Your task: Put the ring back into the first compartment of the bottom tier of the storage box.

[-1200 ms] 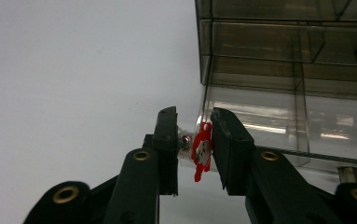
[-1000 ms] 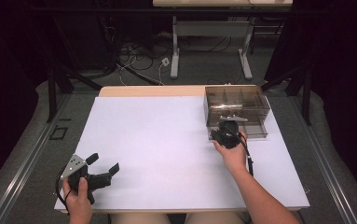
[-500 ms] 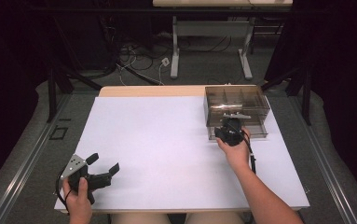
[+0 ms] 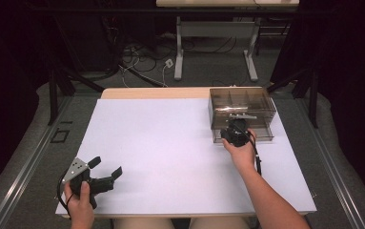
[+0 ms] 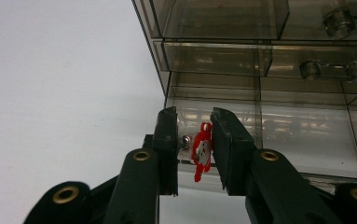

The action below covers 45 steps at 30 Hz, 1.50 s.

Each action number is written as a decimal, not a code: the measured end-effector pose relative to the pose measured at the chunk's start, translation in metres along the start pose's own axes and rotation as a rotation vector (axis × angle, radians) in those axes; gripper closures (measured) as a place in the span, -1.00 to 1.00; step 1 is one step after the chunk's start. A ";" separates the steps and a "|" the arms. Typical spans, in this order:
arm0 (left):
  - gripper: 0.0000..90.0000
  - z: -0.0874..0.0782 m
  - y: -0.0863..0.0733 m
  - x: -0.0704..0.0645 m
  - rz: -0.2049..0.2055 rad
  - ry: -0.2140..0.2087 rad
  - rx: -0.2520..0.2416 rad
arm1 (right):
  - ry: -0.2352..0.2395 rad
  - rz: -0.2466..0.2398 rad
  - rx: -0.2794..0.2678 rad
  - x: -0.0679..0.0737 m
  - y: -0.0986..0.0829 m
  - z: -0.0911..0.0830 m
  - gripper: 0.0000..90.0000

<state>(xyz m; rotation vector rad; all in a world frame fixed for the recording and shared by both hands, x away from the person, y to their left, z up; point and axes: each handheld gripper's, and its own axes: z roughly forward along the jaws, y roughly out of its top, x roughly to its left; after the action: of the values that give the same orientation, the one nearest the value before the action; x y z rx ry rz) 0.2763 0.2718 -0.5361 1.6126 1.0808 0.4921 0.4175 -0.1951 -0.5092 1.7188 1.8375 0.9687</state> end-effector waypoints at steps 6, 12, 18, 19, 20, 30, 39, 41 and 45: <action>-0.99 0.000 0.000 0.000 0.001 -0.001 0.000 | -0.004 0.013 0.000 -0.001 0.001 0.002 0.60; -0.99 0.000 0.000 0.000 0.000 0.000 0.002 | -0.006 0.004 -0.003 -0.001 0.001 0.005 0.60; -0.99 -0.001 0.000 0.000 -0.001 0.000 0.001 | -0.006 0.002 -0.007 0.000 0.001 0.008 0.60; -0.99 -0.001 0.000 0.000 -0.001 -0.001 0.001 | -0.008 0.001 -0.008 0.000 0.001 0.009 0.60; -0.99 -0.001 0.000 0.000 -0.002 -0.001 0.001 | -0.012 0.003 -0.009 0.000 0.001 0.009 0.60; -0.99 -0.001 -0.001 0.001 -0.004 -0.002 0.001 | -0.018 0.006 -0.015 0.000 0.001 0.016 0.60; -0.99 0.001 0.000 0.000 -0.002 -0.002 0.003 | -0.022 0.019 -0.023 -0.002 0.001 0.019 0.60; -0.99 0.002 0.000 -0.001 -0.002 -0.001 0.003 | -0.027 0.020 -0.023 -0.003 0.001 0.020 0.60; -0.99 0.002 0.000 0.000 -0.004 -0.004 0.004 | -0.026 0.023 -0.027 -0.003 0.001 0.022 0.60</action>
<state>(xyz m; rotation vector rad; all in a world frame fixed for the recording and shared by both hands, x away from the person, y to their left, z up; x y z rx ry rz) 0.2773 0.2707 -0.5367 1.6142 1.0828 0.4841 0.4349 -0.1939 -0.5236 1.7322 1.7844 0.9712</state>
